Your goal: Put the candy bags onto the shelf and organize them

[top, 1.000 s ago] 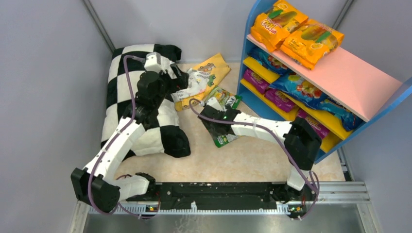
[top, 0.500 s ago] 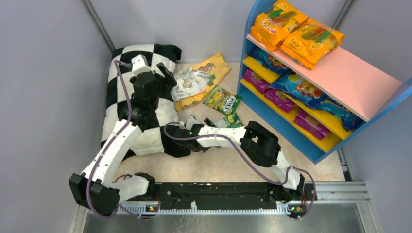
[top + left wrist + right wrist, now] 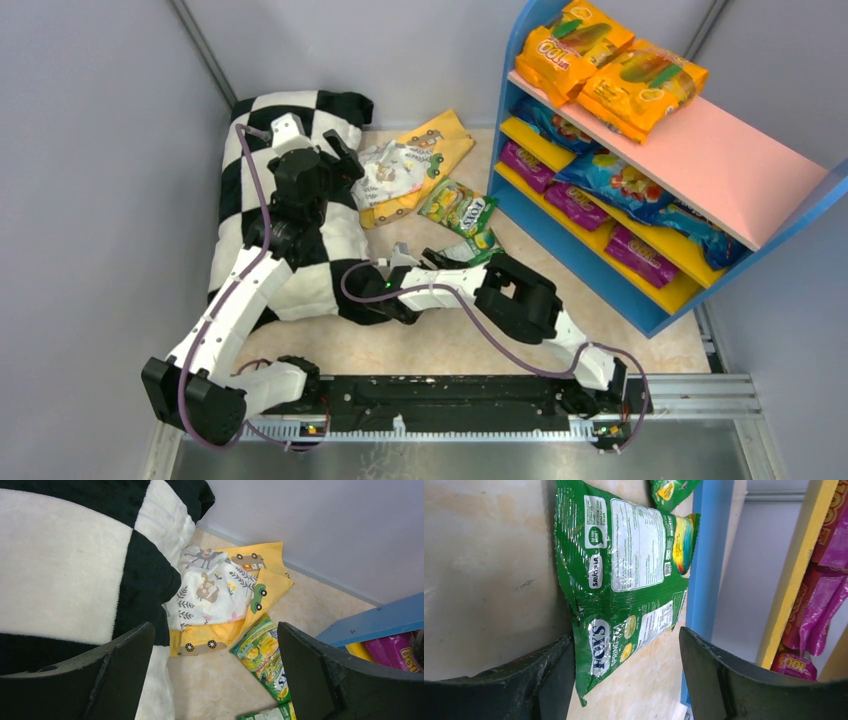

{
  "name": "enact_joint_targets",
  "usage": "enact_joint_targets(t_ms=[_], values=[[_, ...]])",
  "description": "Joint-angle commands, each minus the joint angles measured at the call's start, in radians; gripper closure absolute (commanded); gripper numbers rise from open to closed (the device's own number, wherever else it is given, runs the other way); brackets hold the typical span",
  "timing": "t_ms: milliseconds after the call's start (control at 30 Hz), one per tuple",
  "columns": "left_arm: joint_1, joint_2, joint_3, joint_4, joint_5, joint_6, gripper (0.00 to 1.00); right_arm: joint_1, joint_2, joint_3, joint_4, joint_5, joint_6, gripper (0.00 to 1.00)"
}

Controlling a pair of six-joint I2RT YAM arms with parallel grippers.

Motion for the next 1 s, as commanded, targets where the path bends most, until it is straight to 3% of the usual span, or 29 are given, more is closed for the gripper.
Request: enact_joint_targets(t_ms=[0,333,533,700,800,967], values=[[0.006,-0.013,0.032,0.026,0.004,-0.007,0.02,-0.029,0.045,-0.024,0.005,0.095,0.008,0.30],[0.007,-0.010,0.029,0.030,0.025,-0.011,0.02,-0.092,0.075,-0.052,0.098,0.139,-0.067,0.38],[0.008,-0.009,0.025,0.036,0.042,-0.013,0.02,-0.106,0.047,-0.087,0.075,0.163,-0.034,0.65],[0.009,-0.008,0.023,0.039,0.055,-0.014,0.02,-0.107,-0.040,-0.148,0.074,0.165,-0.029,0.78],[0.011,-0.011,0.023,0.039,0.053,-0.013,0.02,-0.107,-0.105,-0.177,0.073,0.165,-0.039,1.00],[0.010,-0.016,0.023,0.038,0.048,-0.011,0.02,-0.107,-0.236,-0.221,0.099,0.153,-0.117,1.00]])
